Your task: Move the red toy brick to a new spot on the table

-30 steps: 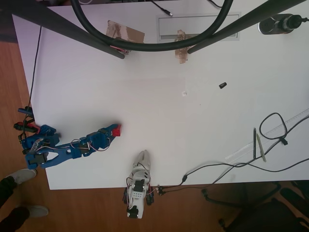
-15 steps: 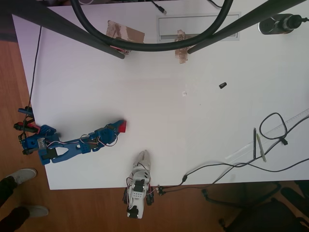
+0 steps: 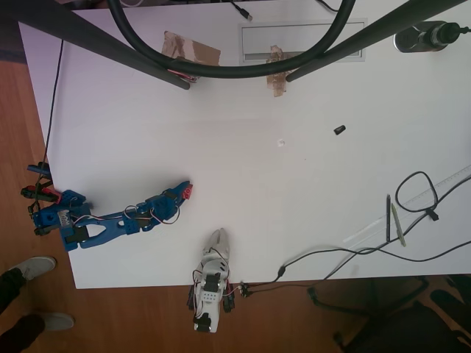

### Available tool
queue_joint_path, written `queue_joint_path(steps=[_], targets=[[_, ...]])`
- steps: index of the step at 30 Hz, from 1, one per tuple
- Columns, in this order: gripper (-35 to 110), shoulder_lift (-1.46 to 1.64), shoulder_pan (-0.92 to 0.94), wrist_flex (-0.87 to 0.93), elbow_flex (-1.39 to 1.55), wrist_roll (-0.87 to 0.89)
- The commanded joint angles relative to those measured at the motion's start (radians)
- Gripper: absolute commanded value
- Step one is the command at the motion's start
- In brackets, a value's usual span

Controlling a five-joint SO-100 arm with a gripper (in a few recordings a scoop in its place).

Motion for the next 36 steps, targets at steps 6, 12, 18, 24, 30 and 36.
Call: queue_joint_path(steps=[6,12,18,24,30,36], targets=[[34,0.104,0.025,0.0,-0.086,0.046],[32,0.264,0.087,0.095,-0.077,0.054],[18,0.534,0.192,0.098,0.192,-0.054],[2,0.868,0.264,0.101,0.598,-0.186],[0,1.258,0.265,0.201,1.051,-0.331],[0,1.608,0.293,0.276,1.453,-0.472]])
